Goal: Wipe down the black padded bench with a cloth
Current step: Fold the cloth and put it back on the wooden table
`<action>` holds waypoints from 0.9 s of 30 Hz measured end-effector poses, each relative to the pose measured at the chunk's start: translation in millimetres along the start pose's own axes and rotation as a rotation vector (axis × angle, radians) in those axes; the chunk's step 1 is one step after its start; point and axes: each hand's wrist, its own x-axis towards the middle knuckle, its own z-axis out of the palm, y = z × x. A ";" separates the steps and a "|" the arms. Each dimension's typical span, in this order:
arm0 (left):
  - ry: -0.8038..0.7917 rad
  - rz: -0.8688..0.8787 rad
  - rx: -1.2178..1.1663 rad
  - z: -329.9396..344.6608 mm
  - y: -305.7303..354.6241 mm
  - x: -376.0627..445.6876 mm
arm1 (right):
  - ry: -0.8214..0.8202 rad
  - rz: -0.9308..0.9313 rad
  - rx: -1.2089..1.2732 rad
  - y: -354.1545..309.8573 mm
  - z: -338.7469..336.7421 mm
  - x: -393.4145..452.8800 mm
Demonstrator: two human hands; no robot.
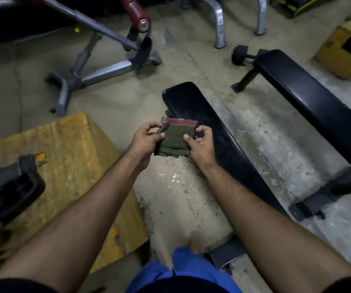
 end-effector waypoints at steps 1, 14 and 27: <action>0.047 0.006 -0.022 -15.5 -1.0 -2.3 | -0.051 -0.014 -0.052 2.1 14.4 -1.9; 0.106 0.017 -0.284 -255.2 -55.1 -58.6 | -0.568 0.498 0.059 77.3 198.7 -68.9; 0.195 -0.049 0.175 -357.3 -109.9 -116.5 | -0.625 0.583 -0.080 141.2 275.3 -130.3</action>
